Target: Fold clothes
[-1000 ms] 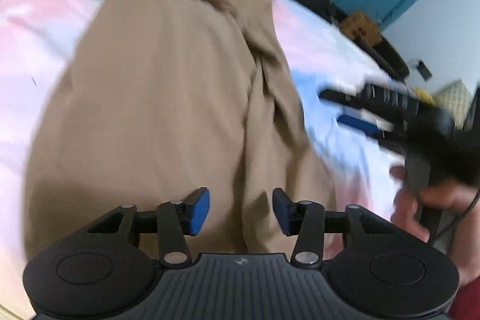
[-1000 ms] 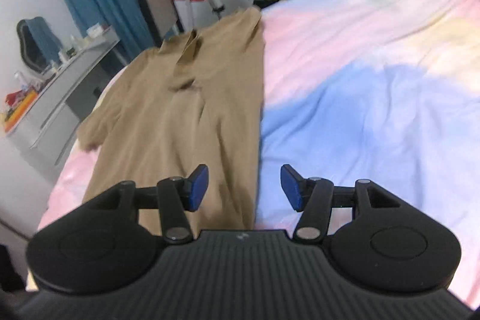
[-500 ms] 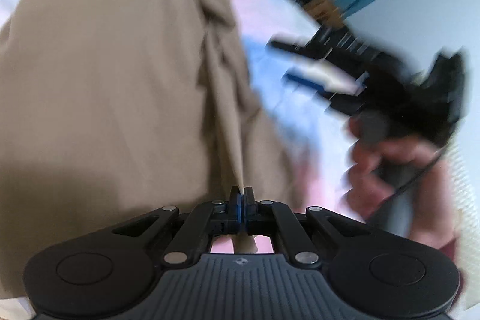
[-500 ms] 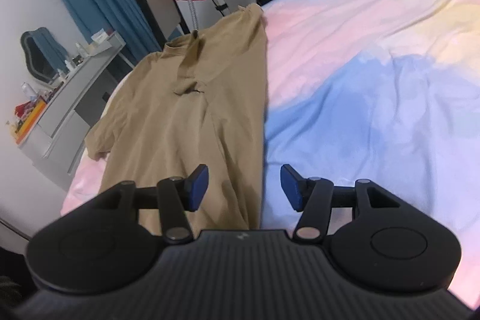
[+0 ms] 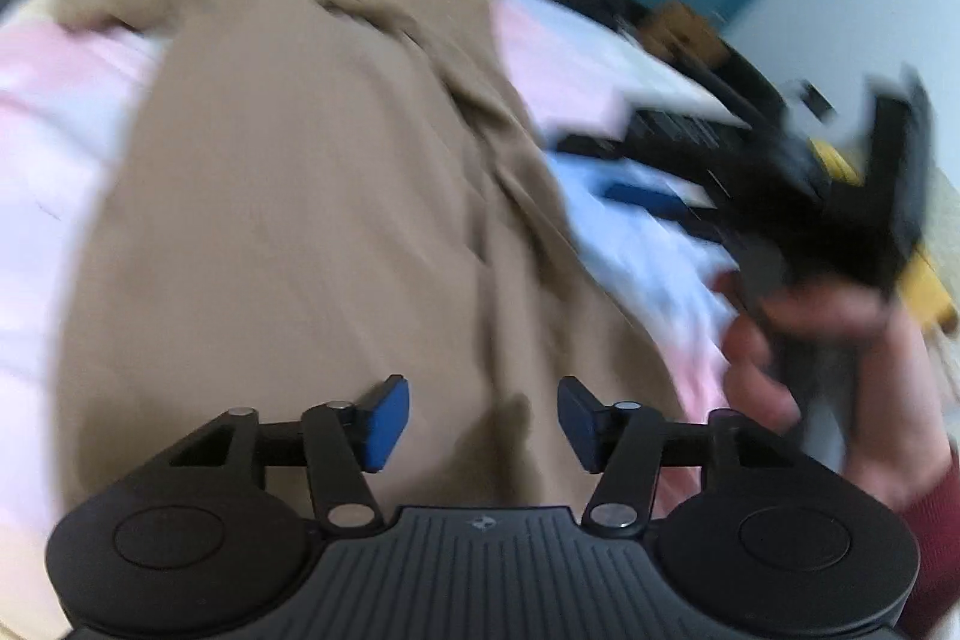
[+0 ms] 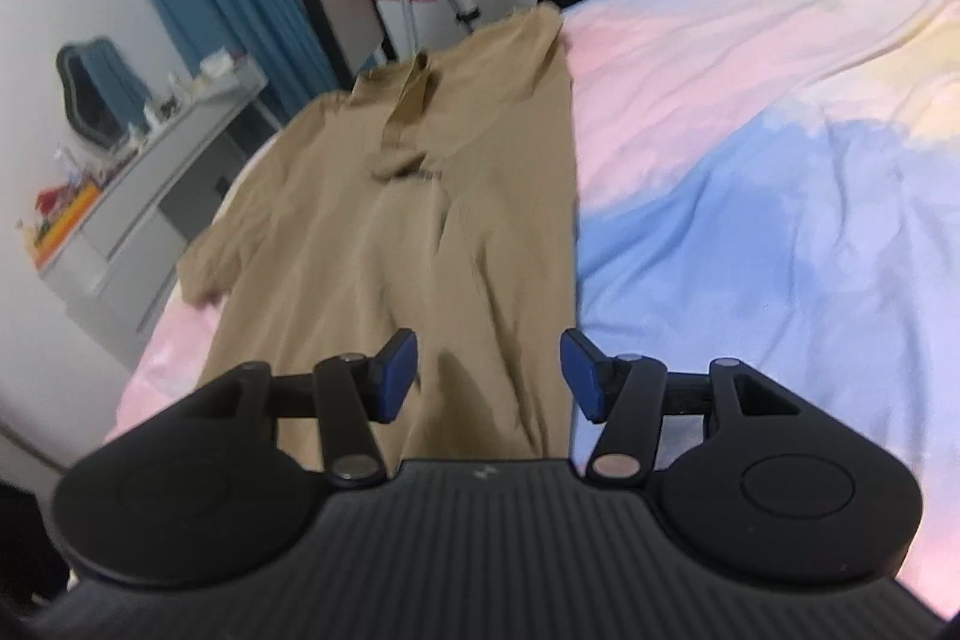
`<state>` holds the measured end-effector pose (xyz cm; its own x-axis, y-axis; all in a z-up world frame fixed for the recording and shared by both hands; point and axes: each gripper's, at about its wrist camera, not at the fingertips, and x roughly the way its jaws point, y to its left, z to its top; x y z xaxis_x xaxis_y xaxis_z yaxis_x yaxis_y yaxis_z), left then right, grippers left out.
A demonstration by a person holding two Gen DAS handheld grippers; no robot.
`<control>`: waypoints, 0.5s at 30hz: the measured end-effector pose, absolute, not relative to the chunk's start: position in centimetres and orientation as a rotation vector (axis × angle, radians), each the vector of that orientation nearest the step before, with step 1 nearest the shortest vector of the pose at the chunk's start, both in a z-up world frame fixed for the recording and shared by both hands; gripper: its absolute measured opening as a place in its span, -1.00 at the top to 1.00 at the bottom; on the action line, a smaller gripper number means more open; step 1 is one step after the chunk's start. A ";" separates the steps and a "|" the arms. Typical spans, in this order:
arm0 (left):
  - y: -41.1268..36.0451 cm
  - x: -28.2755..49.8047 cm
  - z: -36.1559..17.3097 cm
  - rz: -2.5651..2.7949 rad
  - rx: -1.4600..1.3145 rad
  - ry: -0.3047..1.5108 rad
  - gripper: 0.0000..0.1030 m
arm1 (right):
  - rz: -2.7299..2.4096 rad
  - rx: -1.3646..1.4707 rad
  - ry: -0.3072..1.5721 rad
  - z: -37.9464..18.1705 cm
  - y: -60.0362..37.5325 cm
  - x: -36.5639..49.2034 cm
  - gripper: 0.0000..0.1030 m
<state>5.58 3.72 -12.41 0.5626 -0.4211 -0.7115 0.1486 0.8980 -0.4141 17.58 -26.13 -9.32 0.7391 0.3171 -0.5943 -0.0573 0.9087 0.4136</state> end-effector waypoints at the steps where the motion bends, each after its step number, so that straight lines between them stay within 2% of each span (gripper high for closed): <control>1: 5.0 6.3 -12.1 -0.311 -0.353 0.904 -0.34 | 0.200 0.392 0.699 -9.2 -26.3 17.5 -0.09; 4: 9.1 9.0 -11.2 -0.195 -0.462 0.876 -0.58 | 0.175 0.439 0.680 -9.3 -27.0 17.4 -0.09; 10: 16.7 19.5 -13.6 0.007 -0.787 0.752 -0.61 | 0.169 0.520 0.675 -10.1 -27.5 18.2 -0.10; 15: 20.0 24.3 -15.8 0.114 -0.890 0.591 -0.69 | 0.157 0.522 0.661 -11.0 -27.3 19.5 -0.10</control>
